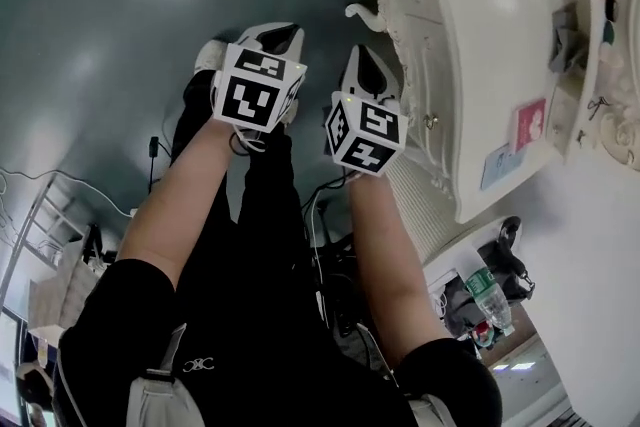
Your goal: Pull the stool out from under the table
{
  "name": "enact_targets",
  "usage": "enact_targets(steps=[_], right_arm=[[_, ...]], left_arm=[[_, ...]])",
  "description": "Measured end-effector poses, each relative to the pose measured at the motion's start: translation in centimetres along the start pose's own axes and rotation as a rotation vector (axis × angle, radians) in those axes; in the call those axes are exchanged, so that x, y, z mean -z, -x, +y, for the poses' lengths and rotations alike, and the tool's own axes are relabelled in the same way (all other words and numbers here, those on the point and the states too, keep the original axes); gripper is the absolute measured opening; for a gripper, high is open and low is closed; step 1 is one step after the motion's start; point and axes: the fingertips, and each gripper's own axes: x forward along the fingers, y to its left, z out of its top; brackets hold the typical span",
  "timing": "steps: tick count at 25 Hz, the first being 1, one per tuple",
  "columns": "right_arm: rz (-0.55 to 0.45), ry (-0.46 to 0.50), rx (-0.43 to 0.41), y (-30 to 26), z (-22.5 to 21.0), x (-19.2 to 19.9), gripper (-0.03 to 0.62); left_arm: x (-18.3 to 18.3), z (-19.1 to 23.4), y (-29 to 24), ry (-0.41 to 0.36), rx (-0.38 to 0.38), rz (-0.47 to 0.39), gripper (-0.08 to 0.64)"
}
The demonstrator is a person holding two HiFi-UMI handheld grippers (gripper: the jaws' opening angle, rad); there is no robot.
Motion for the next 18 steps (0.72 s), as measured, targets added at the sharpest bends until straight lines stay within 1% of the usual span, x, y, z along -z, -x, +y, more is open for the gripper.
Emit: enact_targets(steps=[2, 5, 10, 13, 18], right_arm=[[0.024, -0.005, 0.01, -1.8, -0.6, 2.1, 0.008], [0.048, 0.016, 0.029, -4.0, -1.6, 4.8, 0.008], [0.116, 0.001, 0.039, -7.3, -3.1, 10.1, 0.008], [0.156, -0.03, 0.062, -9.1, -4.3, 12.9, 0.008], [0.161, -0.094, 0.134, -10.8, -6.6, 14.6, 0.008]], left_arm=[[2.1, 0.8, -2.2, 0.012, 0.012, 0.023, 0.0], [5.0, 1.9, -5.5, 0.022, 0.024, 0.067, 0.0], [8.1, 3.2, -10.0, 0.04, 0.036, 0.085, 0.0], [9.5, 3.3, -12.3, 0.048, 0.048, 0.096, 0.0], [10.4, 3.1, -15.0, 0.081, 0.106, 0.114, 0.0]])
